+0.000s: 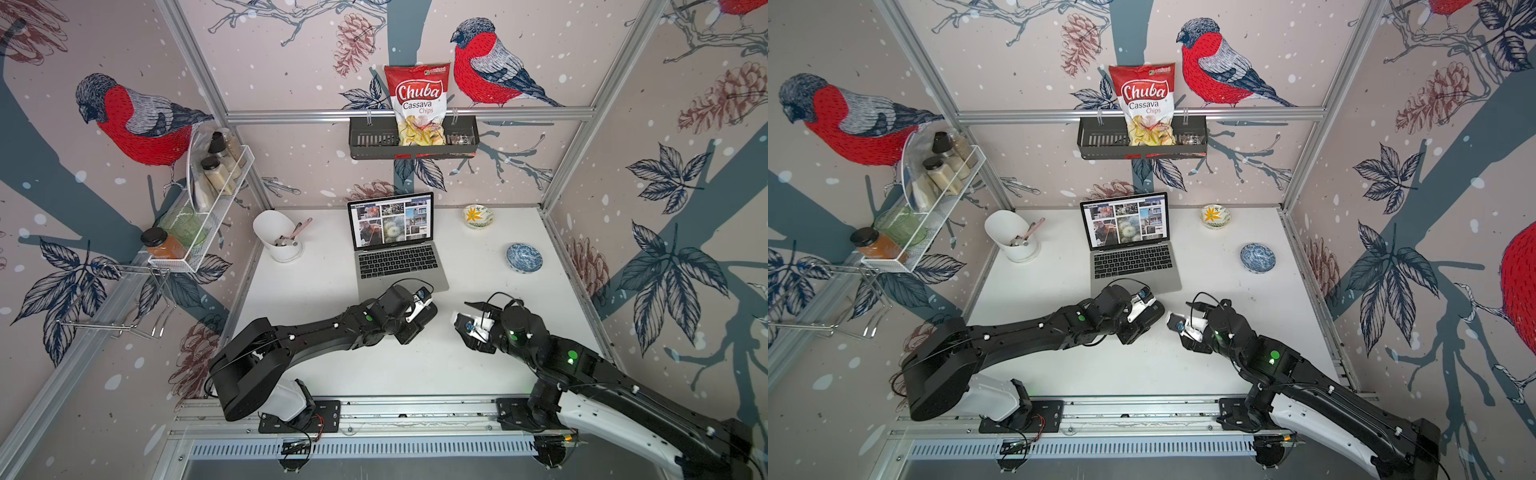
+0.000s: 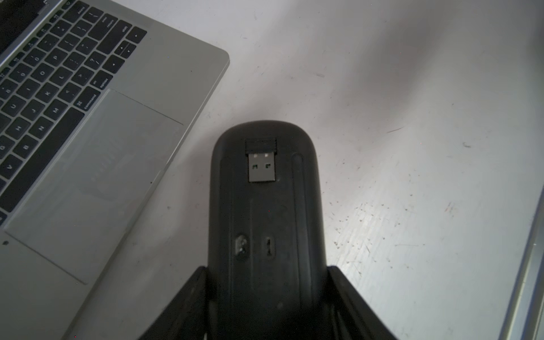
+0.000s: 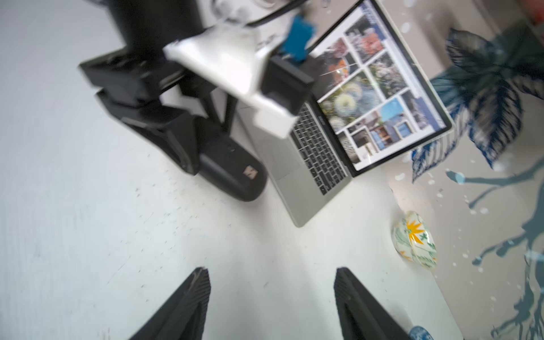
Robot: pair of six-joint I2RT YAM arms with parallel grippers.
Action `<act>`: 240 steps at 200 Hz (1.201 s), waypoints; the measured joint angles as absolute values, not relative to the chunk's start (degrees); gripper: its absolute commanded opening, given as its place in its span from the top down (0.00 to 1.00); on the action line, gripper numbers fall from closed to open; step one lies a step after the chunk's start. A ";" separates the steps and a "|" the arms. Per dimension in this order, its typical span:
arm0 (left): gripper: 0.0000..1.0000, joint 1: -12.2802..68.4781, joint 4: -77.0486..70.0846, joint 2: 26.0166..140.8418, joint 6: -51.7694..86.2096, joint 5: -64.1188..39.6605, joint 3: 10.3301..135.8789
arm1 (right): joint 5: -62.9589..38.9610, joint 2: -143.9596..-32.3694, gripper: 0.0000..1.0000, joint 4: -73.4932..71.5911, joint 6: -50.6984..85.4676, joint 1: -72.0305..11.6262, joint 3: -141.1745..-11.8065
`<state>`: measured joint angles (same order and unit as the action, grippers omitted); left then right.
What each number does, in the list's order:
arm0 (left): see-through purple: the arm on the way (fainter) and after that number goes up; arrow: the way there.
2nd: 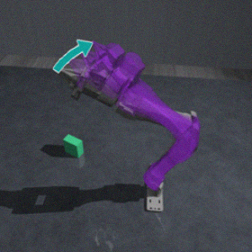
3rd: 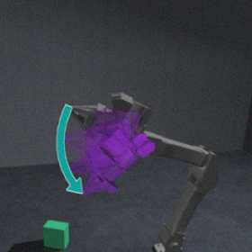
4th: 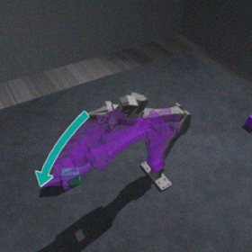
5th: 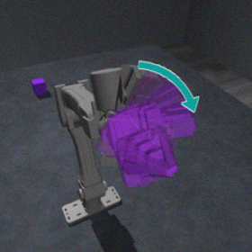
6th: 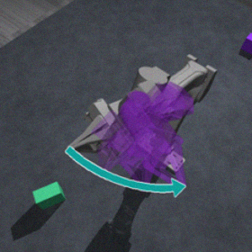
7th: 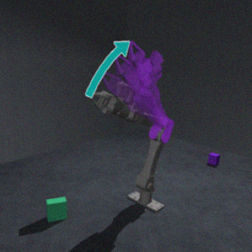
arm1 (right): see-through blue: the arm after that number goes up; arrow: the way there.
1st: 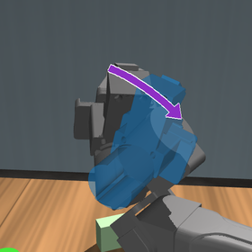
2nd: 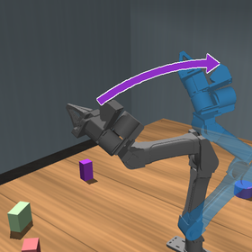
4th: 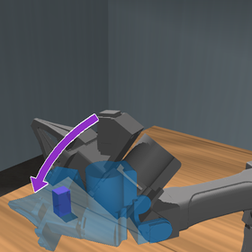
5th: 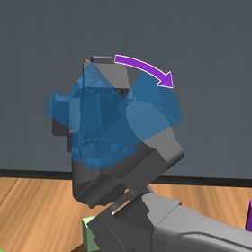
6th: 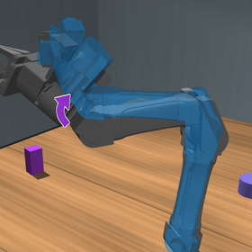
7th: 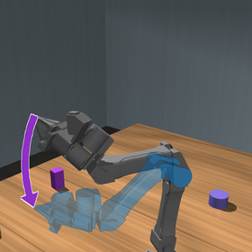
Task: Remove the wireless mouse receiver from the laptop
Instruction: Place the mouse at the center of the board.
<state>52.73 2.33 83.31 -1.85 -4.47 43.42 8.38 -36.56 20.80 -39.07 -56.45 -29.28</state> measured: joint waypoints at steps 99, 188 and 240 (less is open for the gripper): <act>0.44 52.73 1.96 82.85 -1.39 -15.20 43.09 | 16.86 -46.22 0.29 5.17 -60.34 -69.91 -19.09; 0.42 52.88 1.89 82.85 0.23 -22.44 43.07 | 20.32 -53.98 0.34 -5.17 -63.07 -68.97 -19.59; 0.41 53.06 1.17 82.37 0.69 -24.67 42.96 | 20.86 -57.84 0.57 -6.79 -63.05 -68.95 -21.02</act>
<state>53.06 1.17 82.37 0.69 -24.67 42.96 20.86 -57.84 -6.79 -63.05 -68.95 -21.02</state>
